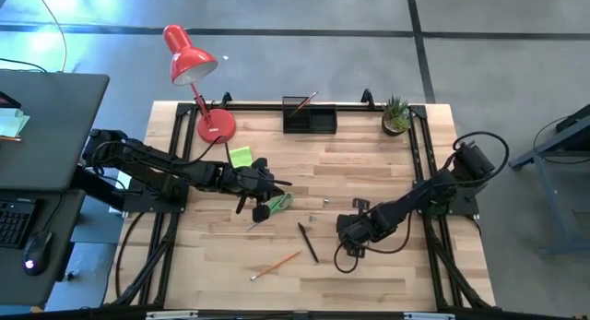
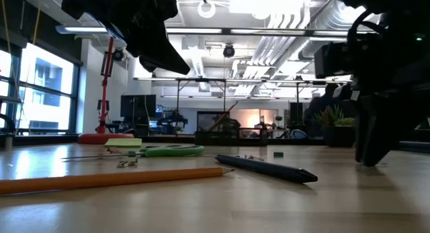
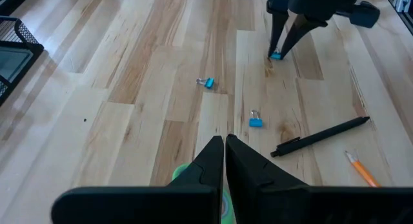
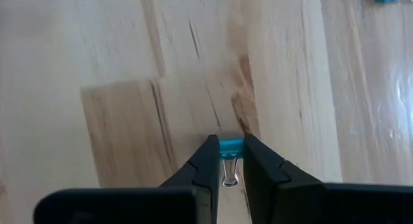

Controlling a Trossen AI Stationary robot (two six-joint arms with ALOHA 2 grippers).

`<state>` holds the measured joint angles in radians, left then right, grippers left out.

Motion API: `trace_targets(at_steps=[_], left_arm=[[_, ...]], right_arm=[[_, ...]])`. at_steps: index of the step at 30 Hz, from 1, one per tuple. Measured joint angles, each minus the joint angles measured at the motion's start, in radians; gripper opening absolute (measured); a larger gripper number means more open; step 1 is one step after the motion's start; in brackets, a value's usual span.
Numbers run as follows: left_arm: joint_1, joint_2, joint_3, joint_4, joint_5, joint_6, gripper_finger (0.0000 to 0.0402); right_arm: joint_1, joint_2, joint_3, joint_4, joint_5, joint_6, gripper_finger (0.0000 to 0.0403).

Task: Pick and place office supplies into organizer
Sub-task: Put the bottom right blue binder clip into the desk organizer

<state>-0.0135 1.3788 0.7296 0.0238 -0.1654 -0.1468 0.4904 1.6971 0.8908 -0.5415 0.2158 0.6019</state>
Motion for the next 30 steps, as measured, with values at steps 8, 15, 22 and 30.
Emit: trace_targets(at_steps=[8, 15, 22, 30], left_arm=[[0.000, 0.000, 0.000, 0.002, 0.000, 0.005, 0.0005], [0.000, 0.000, 0.000, 0.002, 0.000, 0.009, 0.0005], [0.000, -0.001, 0.000, -0.009, 0.000, 0.019, 0.0005], [0.000, -0.002, 0.000, -0.009, -0.004, 0.036, 0.0005]], right_arm=[[-0.081, -0.064, 0.000, 0.023, 0.105, -0.109, 0.0035], [-0.321, -0.066, 0.002, 0.217, 0.147, -0.428, 0.0044], [-0.637, -0.067, 0.004, 0.528, -0.033, -0.701, 0.0037], [-0.920, -0.025, 0.066, 0.740, -0.257, -0.817, 0.0044]])
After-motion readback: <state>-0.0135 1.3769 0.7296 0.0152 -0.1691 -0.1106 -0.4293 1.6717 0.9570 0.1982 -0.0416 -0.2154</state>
